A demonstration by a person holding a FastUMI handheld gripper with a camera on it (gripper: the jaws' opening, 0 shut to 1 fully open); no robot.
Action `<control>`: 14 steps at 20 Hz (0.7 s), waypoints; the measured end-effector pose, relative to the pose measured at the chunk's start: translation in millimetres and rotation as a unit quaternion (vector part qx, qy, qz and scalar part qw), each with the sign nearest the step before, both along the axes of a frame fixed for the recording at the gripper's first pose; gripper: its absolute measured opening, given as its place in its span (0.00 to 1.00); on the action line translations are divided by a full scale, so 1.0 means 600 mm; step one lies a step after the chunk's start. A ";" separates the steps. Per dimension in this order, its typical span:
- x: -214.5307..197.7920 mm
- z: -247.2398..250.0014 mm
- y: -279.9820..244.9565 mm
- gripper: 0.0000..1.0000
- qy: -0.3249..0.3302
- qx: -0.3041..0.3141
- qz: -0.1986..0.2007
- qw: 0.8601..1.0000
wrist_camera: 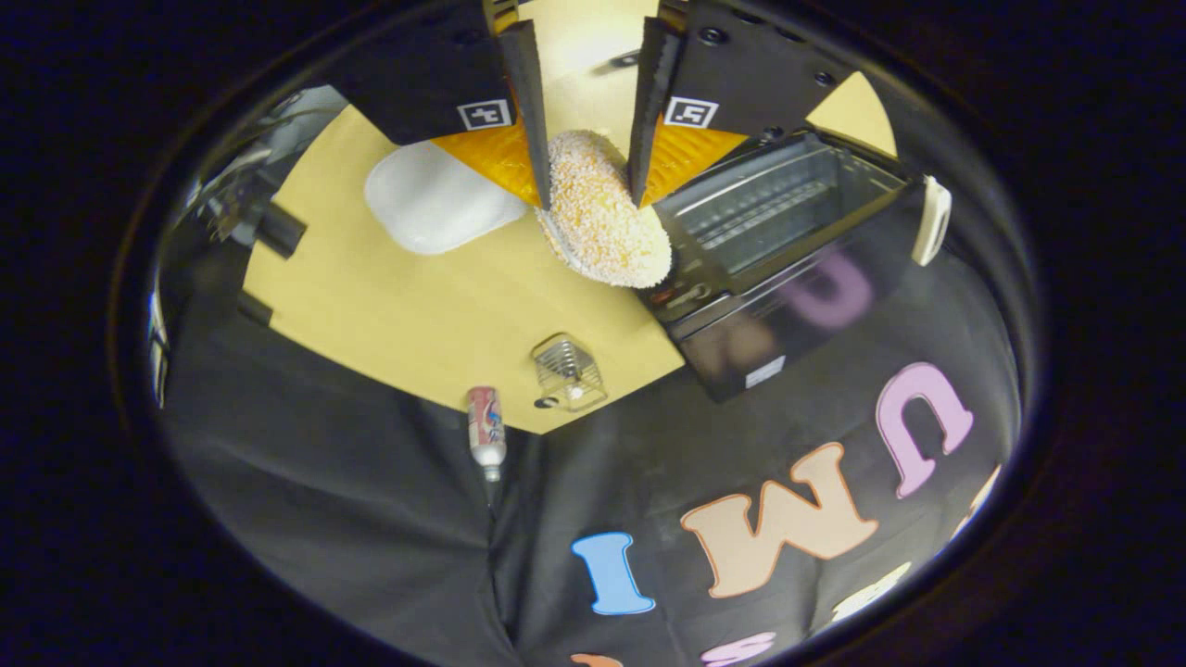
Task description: Open the toaster oven, put the food inside, and close the toaster oven door.
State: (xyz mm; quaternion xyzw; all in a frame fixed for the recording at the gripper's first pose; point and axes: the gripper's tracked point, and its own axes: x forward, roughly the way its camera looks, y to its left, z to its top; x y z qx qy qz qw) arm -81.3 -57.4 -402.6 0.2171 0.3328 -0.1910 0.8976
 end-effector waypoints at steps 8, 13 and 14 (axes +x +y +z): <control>0.015 -0.035 0.161 0.45 -0.001 0.121 -0.010 0.993; 0.045 -0.062 0.226 0.45 0.008 0.165 -0.017 0.986; 0.055 -0.067 0.233 0.45 0.007 0.170 -0.019 0.985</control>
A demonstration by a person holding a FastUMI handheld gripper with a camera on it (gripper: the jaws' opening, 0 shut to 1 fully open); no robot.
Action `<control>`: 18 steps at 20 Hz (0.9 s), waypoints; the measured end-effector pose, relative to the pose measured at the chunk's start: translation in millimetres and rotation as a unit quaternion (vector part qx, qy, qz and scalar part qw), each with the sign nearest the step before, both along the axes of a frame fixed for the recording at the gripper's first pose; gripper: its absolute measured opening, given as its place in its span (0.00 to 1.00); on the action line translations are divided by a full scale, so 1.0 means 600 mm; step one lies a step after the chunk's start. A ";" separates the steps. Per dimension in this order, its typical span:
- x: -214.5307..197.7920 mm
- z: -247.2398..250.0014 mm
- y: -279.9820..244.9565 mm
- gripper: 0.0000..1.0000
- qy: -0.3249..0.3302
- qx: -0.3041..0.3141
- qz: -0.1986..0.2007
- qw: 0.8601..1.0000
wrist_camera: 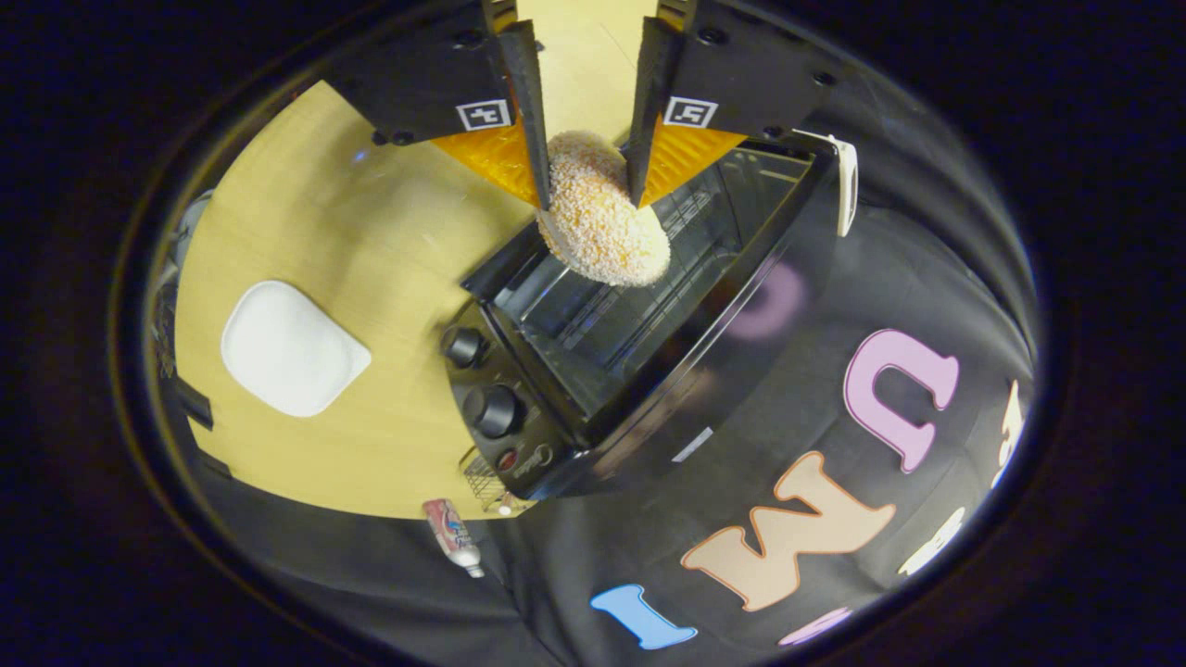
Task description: Open the toaster oven, put the food inside, and close the toaster oven door.
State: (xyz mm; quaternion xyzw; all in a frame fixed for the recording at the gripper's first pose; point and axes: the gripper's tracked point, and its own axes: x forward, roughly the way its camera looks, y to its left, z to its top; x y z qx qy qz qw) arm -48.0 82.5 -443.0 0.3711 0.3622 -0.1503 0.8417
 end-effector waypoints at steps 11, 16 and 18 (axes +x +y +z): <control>0.083 -0.016 0.038 0.45 -0.064 0.038 -0.013 0.997; 0.102 -0.012 0.045 0.57 -0.086 0.047 -0.006 0.995; 0.100 -0.012 0.041 0.65 -0.086 0.044 -0.006 0.995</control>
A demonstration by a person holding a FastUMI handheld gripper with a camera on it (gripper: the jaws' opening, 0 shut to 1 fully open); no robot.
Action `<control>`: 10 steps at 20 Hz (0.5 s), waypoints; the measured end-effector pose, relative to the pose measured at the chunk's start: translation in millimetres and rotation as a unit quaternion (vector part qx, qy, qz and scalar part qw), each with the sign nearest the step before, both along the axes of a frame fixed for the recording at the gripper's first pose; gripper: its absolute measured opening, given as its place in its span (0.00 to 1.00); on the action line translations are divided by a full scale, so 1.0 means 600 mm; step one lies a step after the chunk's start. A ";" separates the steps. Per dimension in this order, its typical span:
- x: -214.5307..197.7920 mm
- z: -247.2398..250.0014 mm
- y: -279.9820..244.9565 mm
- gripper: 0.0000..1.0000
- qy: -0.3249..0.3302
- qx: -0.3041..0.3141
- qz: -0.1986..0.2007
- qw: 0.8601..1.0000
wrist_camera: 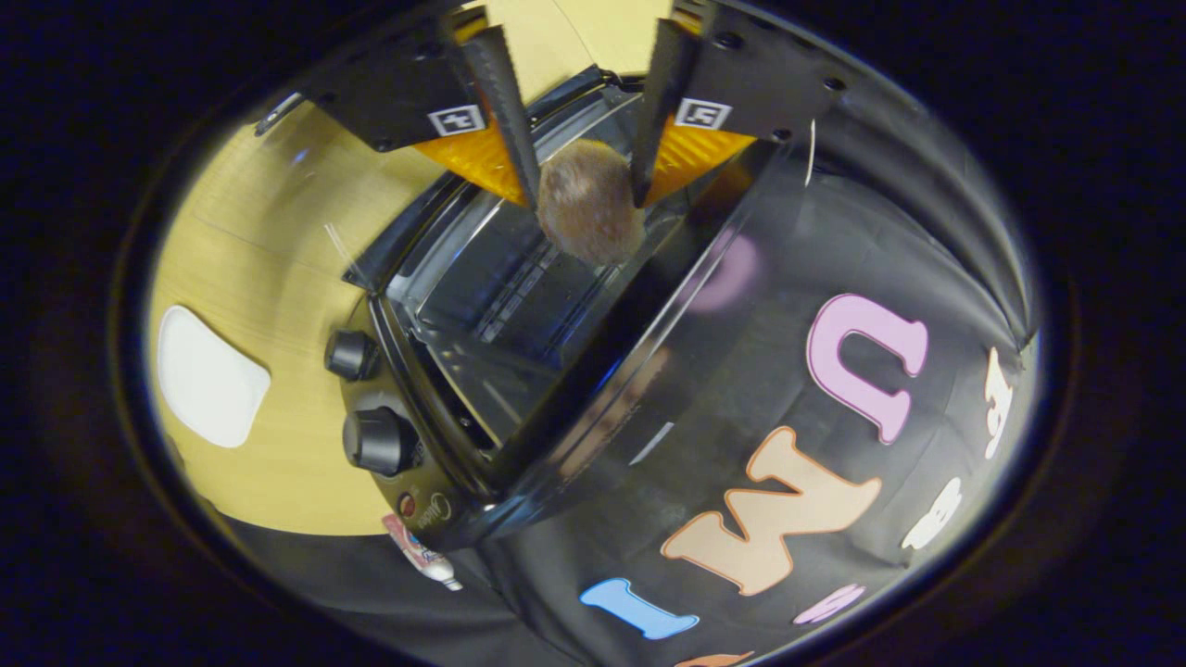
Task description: Open the toaster oven, put the food inside, and close the toaster oven door.
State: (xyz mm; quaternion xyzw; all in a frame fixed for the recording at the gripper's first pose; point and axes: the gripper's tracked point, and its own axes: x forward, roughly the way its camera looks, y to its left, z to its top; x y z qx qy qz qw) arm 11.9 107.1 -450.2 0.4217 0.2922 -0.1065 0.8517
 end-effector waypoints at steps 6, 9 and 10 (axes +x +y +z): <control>-0.027 0.010 -0.014 0.88 -0.004 -0.015 0.008 1.000; -0.050 0.028 -0.025 1.00 -0.013 -0.025 0.012 1.000; -0.059 0.033 -0.029 1.00 -0.015 -0.028 0.015 0.999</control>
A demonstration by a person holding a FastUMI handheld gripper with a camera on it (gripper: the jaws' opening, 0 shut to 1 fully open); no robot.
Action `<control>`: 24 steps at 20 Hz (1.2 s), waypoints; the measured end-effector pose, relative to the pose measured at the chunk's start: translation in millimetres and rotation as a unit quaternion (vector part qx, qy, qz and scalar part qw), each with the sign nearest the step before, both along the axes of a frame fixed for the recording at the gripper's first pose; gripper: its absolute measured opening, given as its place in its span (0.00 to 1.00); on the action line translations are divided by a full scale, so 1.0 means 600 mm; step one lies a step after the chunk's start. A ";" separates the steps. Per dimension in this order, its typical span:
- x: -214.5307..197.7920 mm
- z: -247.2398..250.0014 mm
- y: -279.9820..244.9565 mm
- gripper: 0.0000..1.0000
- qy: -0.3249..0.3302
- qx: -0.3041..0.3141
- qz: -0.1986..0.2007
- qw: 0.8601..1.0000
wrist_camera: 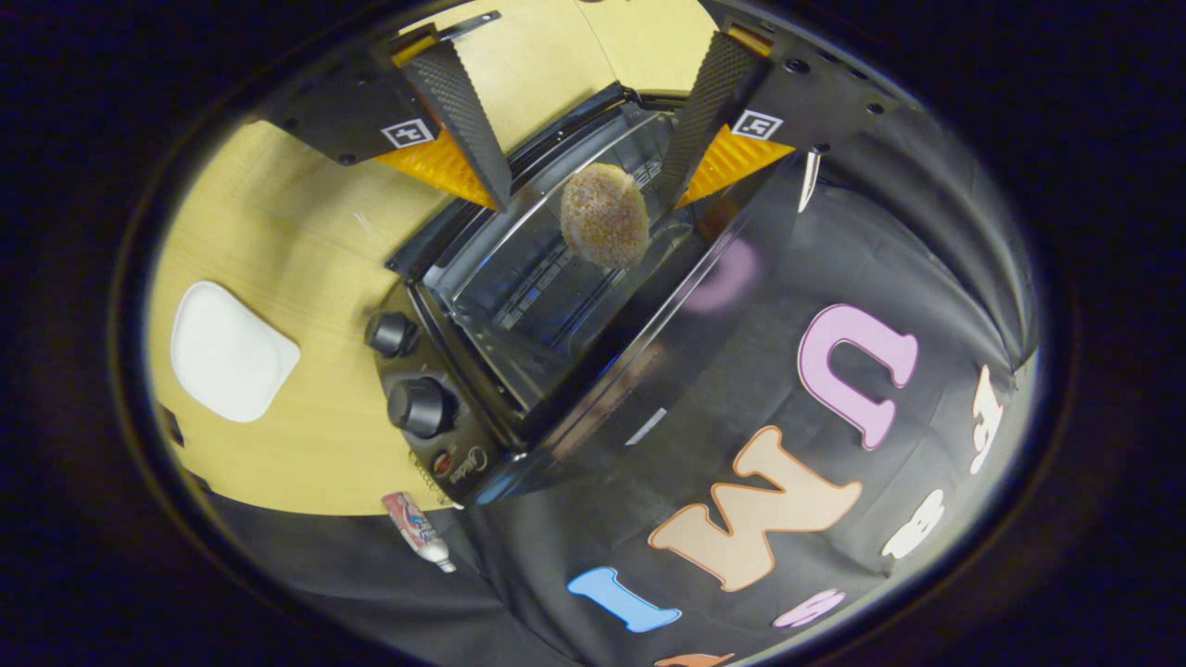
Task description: Open the toaster oven, put the food inside, and close the toaster oven door.
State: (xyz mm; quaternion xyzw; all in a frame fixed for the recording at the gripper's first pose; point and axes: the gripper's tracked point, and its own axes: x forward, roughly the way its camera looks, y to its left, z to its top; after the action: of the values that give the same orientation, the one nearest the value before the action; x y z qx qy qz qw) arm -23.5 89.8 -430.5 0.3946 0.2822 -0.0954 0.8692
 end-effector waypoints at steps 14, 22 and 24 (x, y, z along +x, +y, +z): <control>-0.193 0.005 -0.036 1.00 0.039 -0.128 0.101 0.986; -0.306 -0.097 -0.049 1.00 0.136 -0.262 0.216 0.931; -0.318 -0.125 -0.045 1.00 0.155 -0.279 0.242 0.916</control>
State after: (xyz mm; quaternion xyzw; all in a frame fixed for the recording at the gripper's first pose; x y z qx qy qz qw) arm -214.0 62.7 -505.4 0.0361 0.4619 -0.0166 0.8860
